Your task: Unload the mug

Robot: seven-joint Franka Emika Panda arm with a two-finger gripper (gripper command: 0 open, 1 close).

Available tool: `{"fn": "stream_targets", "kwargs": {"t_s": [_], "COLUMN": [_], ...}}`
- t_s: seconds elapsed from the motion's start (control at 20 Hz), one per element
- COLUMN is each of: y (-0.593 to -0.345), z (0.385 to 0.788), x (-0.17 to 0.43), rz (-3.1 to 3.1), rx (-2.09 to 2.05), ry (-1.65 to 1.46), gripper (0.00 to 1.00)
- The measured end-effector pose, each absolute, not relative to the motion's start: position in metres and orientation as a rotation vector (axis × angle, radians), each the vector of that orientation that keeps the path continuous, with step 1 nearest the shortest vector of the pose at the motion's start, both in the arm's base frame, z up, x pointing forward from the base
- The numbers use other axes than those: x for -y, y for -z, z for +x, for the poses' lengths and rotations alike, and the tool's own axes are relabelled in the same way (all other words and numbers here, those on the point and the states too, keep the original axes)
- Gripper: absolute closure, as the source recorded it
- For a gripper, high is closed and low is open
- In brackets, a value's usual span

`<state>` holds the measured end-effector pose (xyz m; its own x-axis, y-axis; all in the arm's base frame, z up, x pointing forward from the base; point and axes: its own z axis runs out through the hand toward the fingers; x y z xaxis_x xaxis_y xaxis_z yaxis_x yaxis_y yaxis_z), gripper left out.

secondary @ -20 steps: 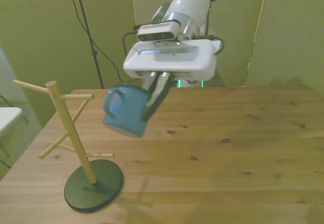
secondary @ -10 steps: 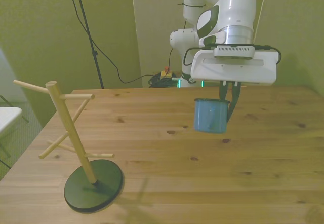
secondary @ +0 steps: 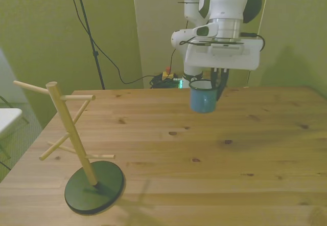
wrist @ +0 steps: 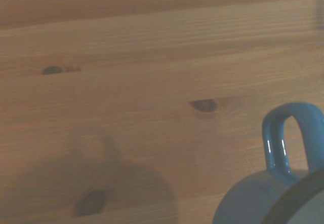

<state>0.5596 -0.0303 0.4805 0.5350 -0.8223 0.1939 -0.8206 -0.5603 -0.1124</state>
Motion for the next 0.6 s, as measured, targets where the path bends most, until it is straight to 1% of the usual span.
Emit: {"fn": "stream_targets", "kwargs": {"t_s": [0.3, 0.4, 0.6], "y": [-0.429, -0.417, -0.404], "z": [0.588, 0.597, 0.605], "x": [0.055, 0.061, 0.069], "rz": [-2.739, -2.738, -2.738], "rx": [-1.532, -1.549, -1.575], "ry": [0.313, 0.305, 0.289], "gripper": [1.00, 1.00, 1.00]}}
